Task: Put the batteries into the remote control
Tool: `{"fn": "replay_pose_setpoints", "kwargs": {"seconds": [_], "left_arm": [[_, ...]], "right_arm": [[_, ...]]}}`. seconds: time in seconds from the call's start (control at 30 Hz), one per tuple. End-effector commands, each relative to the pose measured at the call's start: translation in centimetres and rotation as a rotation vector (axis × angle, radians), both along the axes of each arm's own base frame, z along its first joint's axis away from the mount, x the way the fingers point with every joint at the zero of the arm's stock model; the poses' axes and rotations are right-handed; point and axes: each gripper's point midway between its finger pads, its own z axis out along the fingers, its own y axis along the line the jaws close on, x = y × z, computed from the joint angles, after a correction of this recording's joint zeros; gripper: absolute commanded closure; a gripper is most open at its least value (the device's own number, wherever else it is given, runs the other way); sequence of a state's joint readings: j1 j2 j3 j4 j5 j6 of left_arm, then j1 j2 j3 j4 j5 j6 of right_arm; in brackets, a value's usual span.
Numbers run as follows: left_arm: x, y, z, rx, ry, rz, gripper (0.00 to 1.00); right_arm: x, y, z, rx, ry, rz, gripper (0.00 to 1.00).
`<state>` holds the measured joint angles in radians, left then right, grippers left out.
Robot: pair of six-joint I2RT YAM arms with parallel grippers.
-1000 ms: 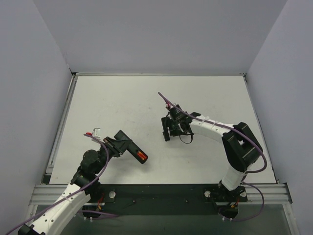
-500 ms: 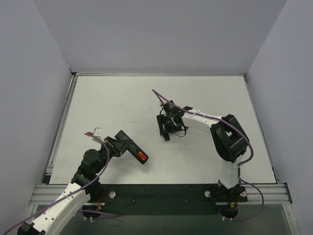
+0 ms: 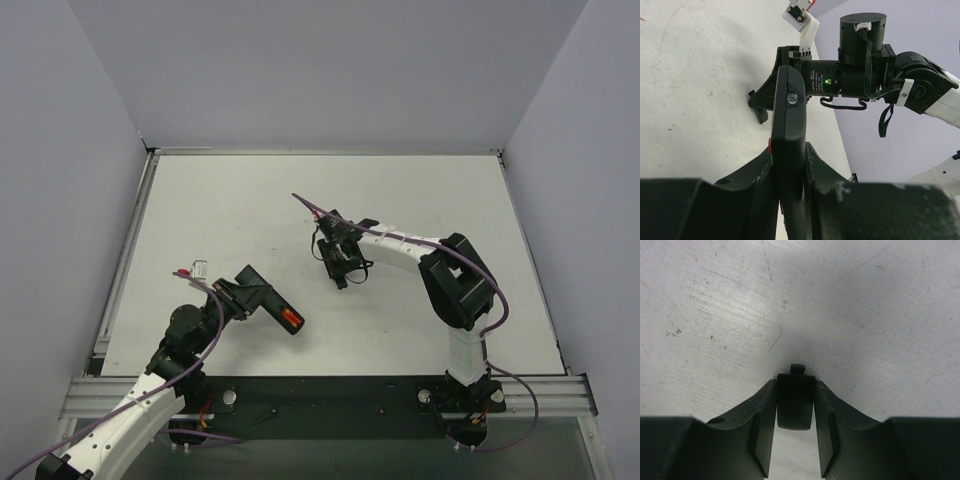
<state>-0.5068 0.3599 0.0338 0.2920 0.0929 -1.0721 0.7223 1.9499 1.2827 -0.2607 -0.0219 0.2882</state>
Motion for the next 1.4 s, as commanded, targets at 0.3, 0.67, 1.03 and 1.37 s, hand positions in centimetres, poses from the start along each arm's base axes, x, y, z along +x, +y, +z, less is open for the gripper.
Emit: {"fn": "replay_pose_setpoints", "kwargs": {"seconds": [0.3, 0.67, 1.03, 1.37], "left_arm": [[-0.6, -0.7, 0.7, -0.106, -0.012, -0.043, 1.00], [-0.3, -0.1, 0.9, -0.252, 0.056, 0.004, 1.00], [0.1, 1.2, -0.6, -0.365, 0.141, 0.085, 1.00], [0.5, 1.7, -1.7, -0.345, 0.213, 0.141, 1.00]], "right_arm": [[-2.8, 0.6, 8.5, 0.104, -0.155, 0.099, 0.82], [-6.9, 4.5, 18.9, 0.429, -0.473, 0.219, 0.84], [-11.2, 7.6, 23.5, 0.597, -0.734, 0.340, 0.84], [-13.5, 8.3, 26.2, 0.638, -0.898, 0.414, 0.84]]}}
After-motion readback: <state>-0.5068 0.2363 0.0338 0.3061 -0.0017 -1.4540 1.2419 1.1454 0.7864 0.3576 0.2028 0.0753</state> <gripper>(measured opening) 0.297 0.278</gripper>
